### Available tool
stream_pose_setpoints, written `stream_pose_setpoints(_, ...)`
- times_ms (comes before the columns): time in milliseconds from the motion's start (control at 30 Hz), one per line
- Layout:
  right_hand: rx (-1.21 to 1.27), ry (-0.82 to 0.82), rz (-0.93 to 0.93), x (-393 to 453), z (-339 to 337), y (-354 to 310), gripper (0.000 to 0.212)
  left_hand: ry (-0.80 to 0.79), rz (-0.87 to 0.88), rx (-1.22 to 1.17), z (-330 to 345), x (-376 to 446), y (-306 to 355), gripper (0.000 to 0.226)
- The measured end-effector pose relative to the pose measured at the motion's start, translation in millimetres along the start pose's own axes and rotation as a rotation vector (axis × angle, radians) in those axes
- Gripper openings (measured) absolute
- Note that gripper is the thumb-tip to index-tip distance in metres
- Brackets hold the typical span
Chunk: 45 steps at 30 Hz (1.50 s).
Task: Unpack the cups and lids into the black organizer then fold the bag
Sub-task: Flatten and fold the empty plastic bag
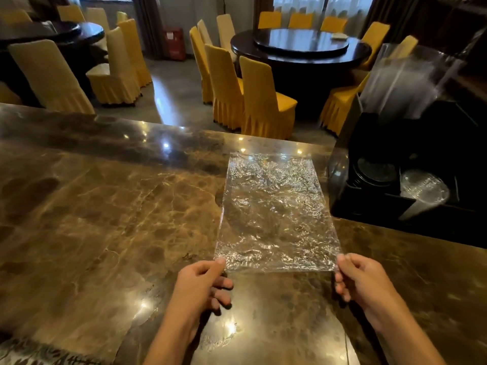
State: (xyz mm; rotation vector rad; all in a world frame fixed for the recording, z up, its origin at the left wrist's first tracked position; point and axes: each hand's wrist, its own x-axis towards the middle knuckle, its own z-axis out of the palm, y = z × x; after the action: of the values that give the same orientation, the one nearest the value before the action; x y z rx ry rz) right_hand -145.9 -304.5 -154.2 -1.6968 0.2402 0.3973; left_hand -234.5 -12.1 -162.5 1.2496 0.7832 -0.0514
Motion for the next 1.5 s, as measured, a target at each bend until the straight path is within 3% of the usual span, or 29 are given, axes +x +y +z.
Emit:
stream_pose_setpoints(67, 0.037, 0.001, 0.026, -2.7, -2.2, -1.2, 0.033, 0.118, 0.120, 0.160, 4.1, 2.1, 2.9, 0.022)
stream_pose_setpoints(167, 0.033, 0.003, 0.056, -7.5, -7.2, -1.8, 0.034, 0.385, 0.433, 0.719, 10.8, -3.3, 5.4, 0.011)
stream_pose_setpoints(200, 0.020, 0.004, 0.066, -8.9, -8.1, -1.6, 0.035, 0.418, 0.547, 0.808, 16.7, -8.5, 5.8, 0.012)
stream_pose_setpoints(267, -0.021, 0.012, 0.073, -11.0, -8.4, -0.3, 0.039, 0.323, 0.785, 0.861, 32.6, -15.2, 2.5, 0.015)
stream_pose_setpoints(367, -0.128, -0.003, 0.054, -14.7, -2.9, 2.2, 0.046, -0.049, 1.101, 0.930, 62.8, -19.0, -6.5, 0.018)
stream_pose_setpoints(433, -0.181, -0.031, 0.041, -17.8, 3.4, 4.2, 0.047, -0.261, 1.211, 0.998, 83.6, -15.6, -12.1, 0.026)
stream_pose_setpoints(500, -0.341, 0.016, -0.008, -19.5, 7.3, 8.1, 0.045, -0.381, 1.220, 1.065, 101.1, -10.1, -15.8, 0.029)
stream_pose_setpoints(567, -0.593, 0.102, -0.049, -19.4, 7.5, 9.7, 0.043, -0.386, 1.232, 1.124, 108.5, 0.2, -19.8, 0.026)
stream_pose_setpoints(700, -0.918, 0.276, -0.035, -21.3, -1.8, 8.3, 0.033, -0.118, 1.115, 1.398, 93.5, 23.7, -28.7, 0.042)
stream_pose_setpoints(767, -0.973, 0.398, -0.165, -23.3, 2.3, 2.7, 0.021, -0.075, 1.059, 1.534, 88.5, 26.4, -33.2, 0.053)
stream_pose_setpoints(833, -0.847, 0.448, -0.386, -23.6, 22.7, -5.1, 0.009, -0.089, 1.020, 1.580, 90.0, 26.6, -39.2, 0.058)
stream_pose_setpoints(867, -0.764, 0.395, -0.472, -23.1, 38.5, -10.3, 0.012, -0.091, 1.001, 1.595, 91.3, 27.2, -40.3, 0.060)
stream_pose_setpoints(933, -0.660, 0.127, -0.570, -23.4, 74.1, -15.7, 0.029, -0.124, 0.959, 1.652, 90.9, 30.2, -39.4, 0.064)
stream_pose_setpoints(1000, -0.780, -0.138, -0.654, -18.2, 100.9, -7.4, 0.046, -0.174, 0.951, 1.704, 87.0, 31.8, -36.6, 0.067)
stream_pose_setpoints(1033, -0.867, -0.192, -0.670, -12.7, 106.3, -0.3, 0.053, -0.187, 0.963, 1.717, 85.2, 31.3, -34.3, 0.068)
stream_pose_setpoints(1100, -0.981, -0.186, -0.618, 1.2, 98.9, 9.3, 0.058, -0.184, 0.965, 1.726, 79.7, 30.3, -30.7, 0.066)
stream_pose_setpoints(1233, -1.293, -0.014, -0.579, 21.6, 68.0, 21.8, 0.066, -0.071, 0.901, 1.637, 53.3, 33.6, -25.3, 0.065)
stream_pose_setpoints(1433, -1.303, 0.113, -0.344, 23.4, 40.1, 16.5, 0.063, 0.136, 0.734, 1.696, 15.5, 36.2, -4.9, 0.078)
stream_pose_setpoints(1500, -1.275, 0.179, -0.389, 25.4, 50.2, 6.7, 0.061, 0.170, 0.747, 1.622, 30.3, 36.5, 3.7, 0.075)
